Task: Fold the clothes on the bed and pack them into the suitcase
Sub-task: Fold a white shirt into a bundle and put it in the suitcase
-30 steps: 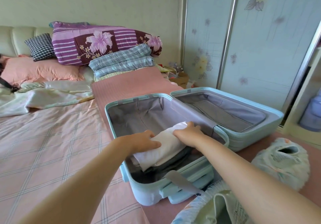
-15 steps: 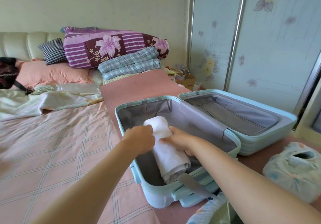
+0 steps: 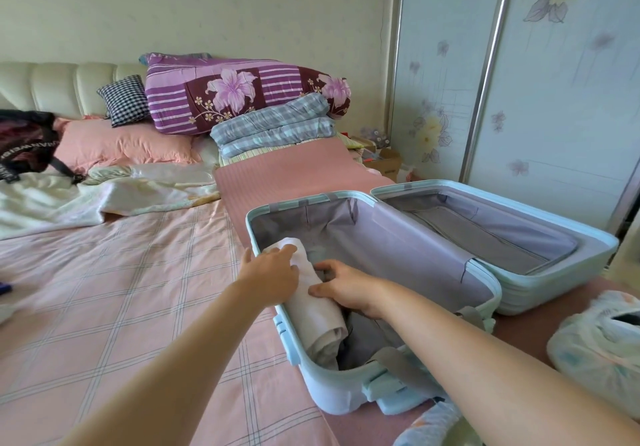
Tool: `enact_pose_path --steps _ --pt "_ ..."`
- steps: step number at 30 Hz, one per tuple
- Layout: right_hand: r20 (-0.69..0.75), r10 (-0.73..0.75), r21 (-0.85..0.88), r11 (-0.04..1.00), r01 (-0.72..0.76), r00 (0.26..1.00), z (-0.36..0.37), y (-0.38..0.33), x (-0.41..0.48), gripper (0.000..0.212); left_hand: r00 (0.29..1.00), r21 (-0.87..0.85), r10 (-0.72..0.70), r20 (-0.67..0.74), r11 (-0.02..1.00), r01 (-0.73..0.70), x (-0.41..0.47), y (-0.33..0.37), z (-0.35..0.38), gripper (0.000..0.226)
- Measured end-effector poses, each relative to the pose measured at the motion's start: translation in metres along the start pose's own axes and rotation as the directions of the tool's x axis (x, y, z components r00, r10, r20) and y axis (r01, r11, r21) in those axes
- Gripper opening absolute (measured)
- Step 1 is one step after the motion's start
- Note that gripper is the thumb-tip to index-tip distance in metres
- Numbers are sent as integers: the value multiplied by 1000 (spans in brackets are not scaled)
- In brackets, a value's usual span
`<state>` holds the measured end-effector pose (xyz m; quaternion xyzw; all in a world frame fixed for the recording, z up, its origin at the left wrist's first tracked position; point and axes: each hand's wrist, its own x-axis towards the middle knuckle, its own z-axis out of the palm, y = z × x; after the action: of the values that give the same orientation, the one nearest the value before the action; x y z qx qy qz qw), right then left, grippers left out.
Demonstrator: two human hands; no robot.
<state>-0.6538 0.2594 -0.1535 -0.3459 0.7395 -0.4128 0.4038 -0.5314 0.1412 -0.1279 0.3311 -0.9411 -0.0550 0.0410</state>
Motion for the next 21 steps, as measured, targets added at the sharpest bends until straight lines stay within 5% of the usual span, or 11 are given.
enact_pose_path --steps 2,4,6,7,9,12,21 --pt "-14 64 139 988 -62 998 1 -5 2 5 1000 -54 16 21 998 -15 -2 -3 -3 47" --pt "-185 97 99 992 -79 978 -3 -10 9 18 999 -67 40 22 997 -38 -6 -3 -2 49" --pt "-343 14 -138 988 -65 939 -11 -13 20 10 998 -70 53 19 996 -51 -7 -2 -1 50" --pt "-379 -16 -258 962 -89 925 -15 -13 23 5 998 -64 59 12 996 -58 -6 -3 -2 50" --pt "-401 65 -381 895 -231 914 -16 -13 24 26 997 -45 79 -14 996 -80 -3 -4 -4 49" --pt "-313 195 -276 918 -286 929 -11 -9 27 40 992 -61 116 -48 991 -118 4 -1 -6 48" --pt "-77 106 -70 991 -112 991 -3 -14 55 29 969 -126 56 -239 988 -89 17 -10 5 44"
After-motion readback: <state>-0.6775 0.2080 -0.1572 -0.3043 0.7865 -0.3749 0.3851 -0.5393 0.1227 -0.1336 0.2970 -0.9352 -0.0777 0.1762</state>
